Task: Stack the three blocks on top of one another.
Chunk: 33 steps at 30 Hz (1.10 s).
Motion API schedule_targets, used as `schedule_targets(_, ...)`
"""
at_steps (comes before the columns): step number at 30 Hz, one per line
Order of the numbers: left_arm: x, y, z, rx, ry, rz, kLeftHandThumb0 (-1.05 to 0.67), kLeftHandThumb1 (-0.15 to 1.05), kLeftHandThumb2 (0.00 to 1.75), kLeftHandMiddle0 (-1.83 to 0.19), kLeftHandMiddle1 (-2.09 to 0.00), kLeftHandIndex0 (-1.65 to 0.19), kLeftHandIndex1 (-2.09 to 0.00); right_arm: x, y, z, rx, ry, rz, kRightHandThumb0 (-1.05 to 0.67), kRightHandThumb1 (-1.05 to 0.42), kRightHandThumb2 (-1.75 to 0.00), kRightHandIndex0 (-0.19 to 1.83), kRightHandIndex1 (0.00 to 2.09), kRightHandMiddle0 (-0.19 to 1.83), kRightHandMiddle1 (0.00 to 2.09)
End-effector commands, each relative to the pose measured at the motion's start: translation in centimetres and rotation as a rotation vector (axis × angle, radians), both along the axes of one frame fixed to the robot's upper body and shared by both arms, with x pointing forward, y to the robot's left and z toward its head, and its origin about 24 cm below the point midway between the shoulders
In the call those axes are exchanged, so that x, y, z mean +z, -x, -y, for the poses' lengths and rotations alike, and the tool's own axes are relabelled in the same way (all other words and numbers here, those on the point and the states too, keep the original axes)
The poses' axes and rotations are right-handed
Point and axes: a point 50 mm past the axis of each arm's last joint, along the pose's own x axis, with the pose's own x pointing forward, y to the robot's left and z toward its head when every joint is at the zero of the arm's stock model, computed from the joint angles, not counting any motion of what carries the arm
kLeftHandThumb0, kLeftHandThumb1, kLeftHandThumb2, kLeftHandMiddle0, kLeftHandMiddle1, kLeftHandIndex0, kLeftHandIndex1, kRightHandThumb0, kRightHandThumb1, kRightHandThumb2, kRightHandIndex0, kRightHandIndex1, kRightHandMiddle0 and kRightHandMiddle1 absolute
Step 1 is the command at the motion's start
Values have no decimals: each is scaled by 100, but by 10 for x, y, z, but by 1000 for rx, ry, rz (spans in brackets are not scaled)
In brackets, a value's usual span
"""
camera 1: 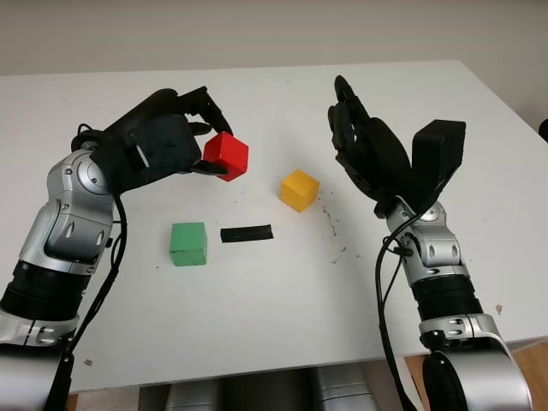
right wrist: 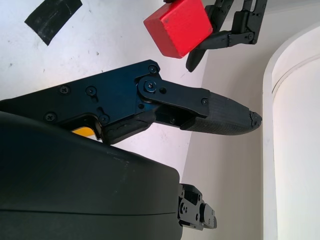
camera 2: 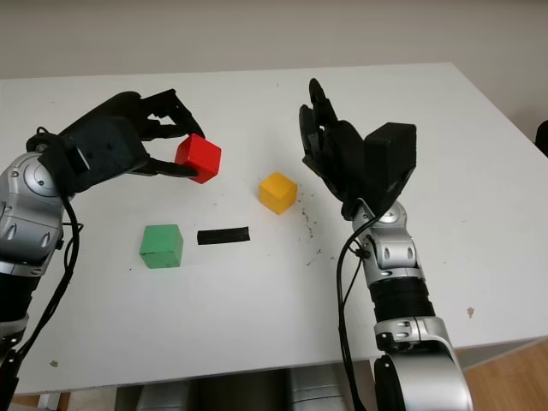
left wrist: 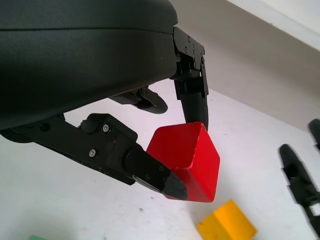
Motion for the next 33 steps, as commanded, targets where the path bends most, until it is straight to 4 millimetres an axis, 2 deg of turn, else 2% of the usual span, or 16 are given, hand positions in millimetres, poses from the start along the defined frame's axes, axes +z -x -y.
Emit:
schedule_targets(1, 4, 5, 2, -17, 45, 19, -35, 94, 5, -47, -3, -34, -159, 2, 1, 0, -2, -1, 14, -76, -105, -68, -19, 0, -19, 0)
schedule_targets(4, 4, 9, 6, -46, 60, 14, -36, 94, 5, -46, -2, -31, -160, 2, 1, 1, -1, 2, 15, -76, -105, -69, -19, 0, -19, 0)
schedule_targets(11, -12, 17, 13, -72, 160, -37, -39, 94, 5, -44, -2, -31, -167, 1, 1, -1, -10, -9, 14, -76, -105, -66, -19, 0, -19, 0)
schedule_targets(20, -42, 27, 20, -109, 43, -42, -40, 97, 6, -42, -2, -33, -158, 2, 2, 0, -10, -8, 14, -76, -105, -67, -19, 0, -19, 0)
schedule_targets(33, -67, 34, 27, -103, -88, -45, -36, 99, 5, -41, -3, -29, -158, 2, 2, 0, -7, -2, 18, -76, -105, -66, -19, 0, -19, 0)
